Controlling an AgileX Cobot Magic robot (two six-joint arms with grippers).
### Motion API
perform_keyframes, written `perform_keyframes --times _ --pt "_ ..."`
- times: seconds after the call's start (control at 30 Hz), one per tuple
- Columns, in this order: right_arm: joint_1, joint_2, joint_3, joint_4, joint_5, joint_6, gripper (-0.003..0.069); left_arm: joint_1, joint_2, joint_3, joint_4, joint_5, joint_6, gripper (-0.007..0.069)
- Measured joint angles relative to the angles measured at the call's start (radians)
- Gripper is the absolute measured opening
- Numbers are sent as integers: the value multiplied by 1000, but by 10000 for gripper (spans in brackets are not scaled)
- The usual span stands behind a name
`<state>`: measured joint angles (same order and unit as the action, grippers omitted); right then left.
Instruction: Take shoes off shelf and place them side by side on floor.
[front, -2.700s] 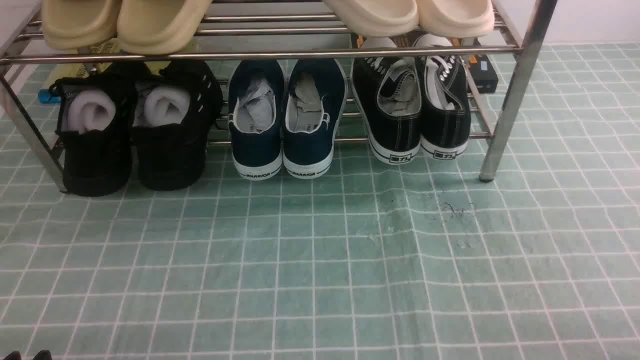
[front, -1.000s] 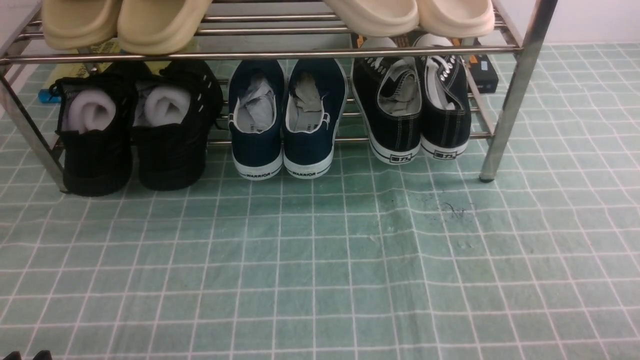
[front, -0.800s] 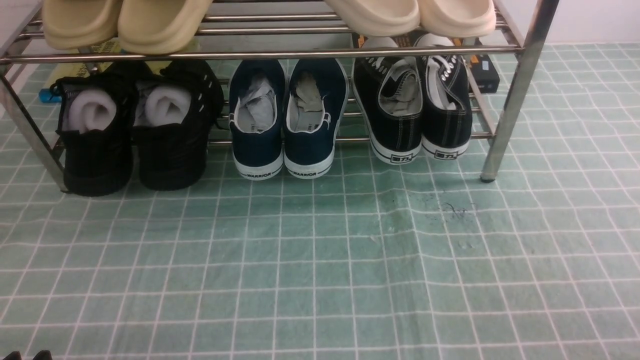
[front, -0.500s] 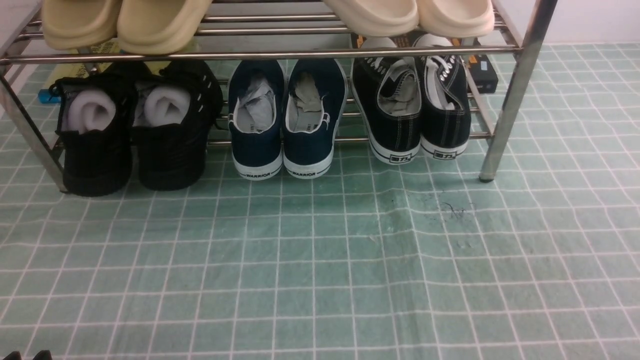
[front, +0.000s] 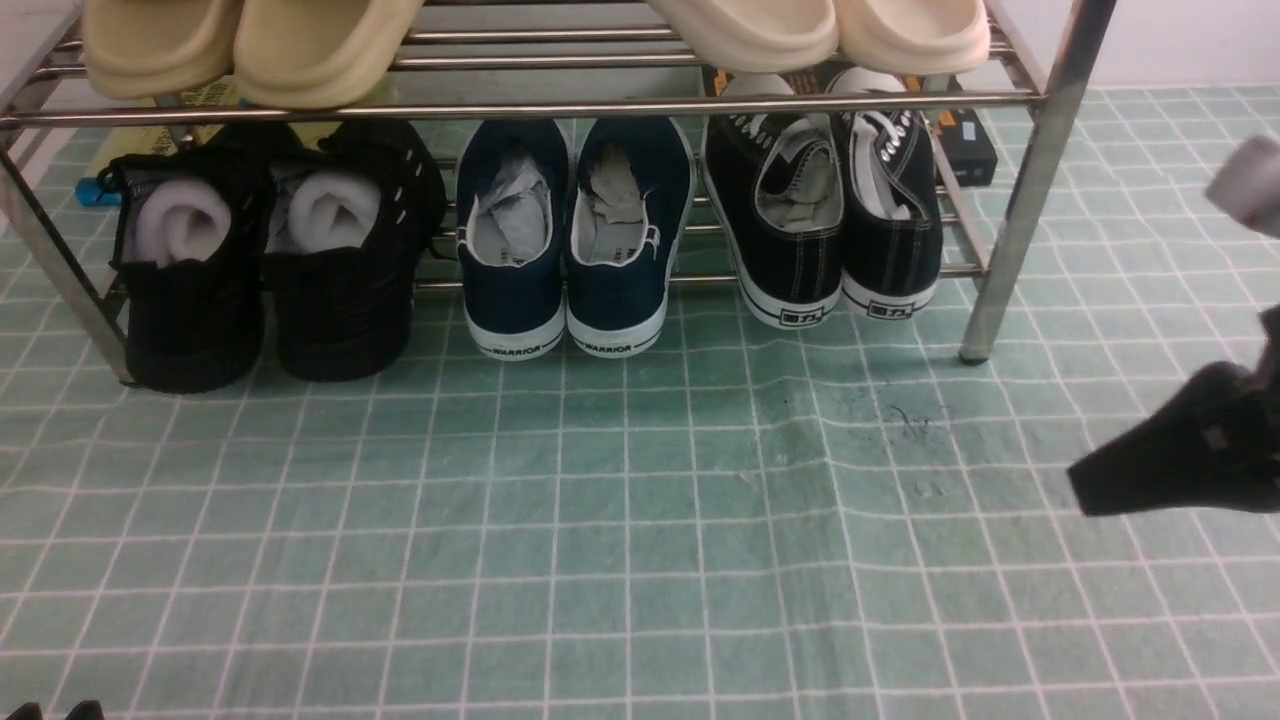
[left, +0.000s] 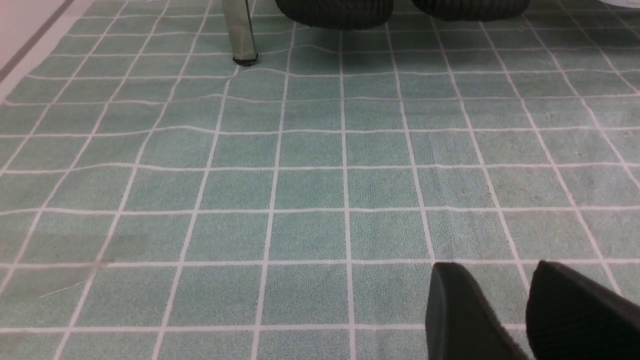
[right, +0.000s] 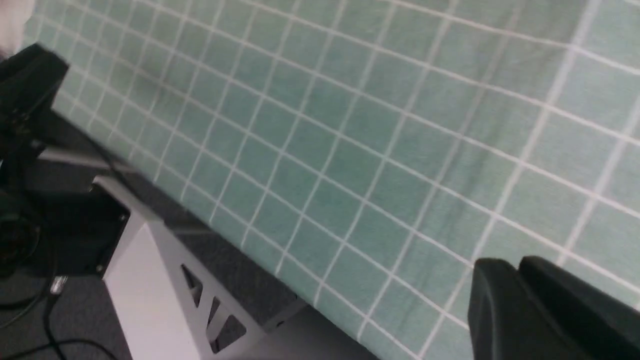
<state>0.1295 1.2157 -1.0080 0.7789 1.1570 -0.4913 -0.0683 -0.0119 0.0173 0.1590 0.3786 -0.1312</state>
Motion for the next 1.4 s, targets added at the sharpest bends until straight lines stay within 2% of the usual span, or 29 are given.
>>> perform_keyframes --times 0.1,0.2,0.3,0.37,0.4,0.5,0.67,0.87,1.1,1.4 --pt "97 71 -66 -32 -7 -2 101 0 0 0 0 0 0 242" --pt "211 170 -178 -154 -35 69 128 0 0 0 0 0 0 242" --pt "282 273 -293 -313 -94 189 164 0 0 0 0 0 0 242" --pt "328 388 -414 -449 -146 316 224 0 0 0 0 0 0 242" --pt "328 397 -423 -456 -148 324 224 0 0 0 0 0 0 242" --pt "360 540 -594 -558 -153 433 308 0 0 0 0 0 0 242" --pt "379 676 -792 -644 -149 446 372 0 0 0 0 0 0 242" --pt "381 782 -916 -722 -208 431 381 0 0 0 0 0 0 242" --pt "381 857 -930 -862 -307 520 381 0 0 0 0 0 0 242" --pt "381 927 -930 -888 -402 542 347 0 0 0 0 0 0 242"
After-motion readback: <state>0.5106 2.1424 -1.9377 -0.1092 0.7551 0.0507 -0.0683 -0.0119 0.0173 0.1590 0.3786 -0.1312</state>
